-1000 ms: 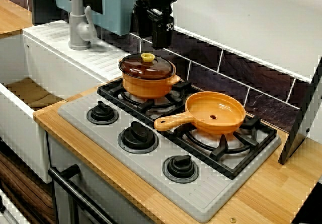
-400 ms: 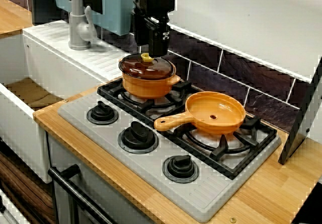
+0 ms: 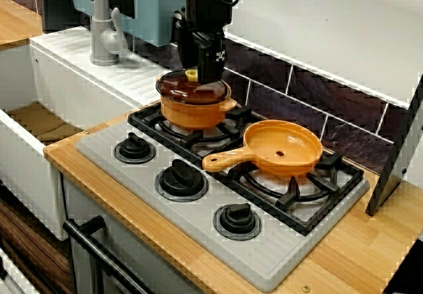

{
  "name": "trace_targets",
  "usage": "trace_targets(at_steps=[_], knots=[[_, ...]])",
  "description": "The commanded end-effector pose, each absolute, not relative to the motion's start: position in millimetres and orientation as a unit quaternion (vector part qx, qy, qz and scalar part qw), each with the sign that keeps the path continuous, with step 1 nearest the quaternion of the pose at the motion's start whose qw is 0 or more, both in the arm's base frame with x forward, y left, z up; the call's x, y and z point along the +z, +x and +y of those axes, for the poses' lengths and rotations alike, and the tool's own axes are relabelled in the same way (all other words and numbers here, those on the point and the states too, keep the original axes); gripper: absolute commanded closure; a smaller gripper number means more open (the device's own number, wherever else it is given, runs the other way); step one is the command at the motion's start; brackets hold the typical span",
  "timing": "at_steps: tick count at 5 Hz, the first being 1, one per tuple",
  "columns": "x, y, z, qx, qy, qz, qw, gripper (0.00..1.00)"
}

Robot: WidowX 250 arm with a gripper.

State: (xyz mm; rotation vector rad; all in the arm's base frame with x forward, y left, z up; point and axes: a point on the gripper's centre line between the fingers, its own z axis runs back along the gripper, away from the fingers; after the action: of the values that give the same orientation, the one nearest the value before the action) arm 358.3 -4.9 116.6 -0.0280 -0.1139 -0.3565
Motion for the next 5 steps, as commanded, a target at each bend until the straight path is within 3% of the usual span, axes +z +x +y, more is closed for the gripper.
trace_targets(at_steps=[1,4,5], knots=[[127.0,357.2,-1.2,-0.186,-0.007,-0.067,0.980,0.00],[124.4,355.2,-1.0,-0.187,-0.003,-0.061,0.980,0.00],[122.7,354.6,-1.0,-0.190,-0.007,-0.058,0.980,0.05]])
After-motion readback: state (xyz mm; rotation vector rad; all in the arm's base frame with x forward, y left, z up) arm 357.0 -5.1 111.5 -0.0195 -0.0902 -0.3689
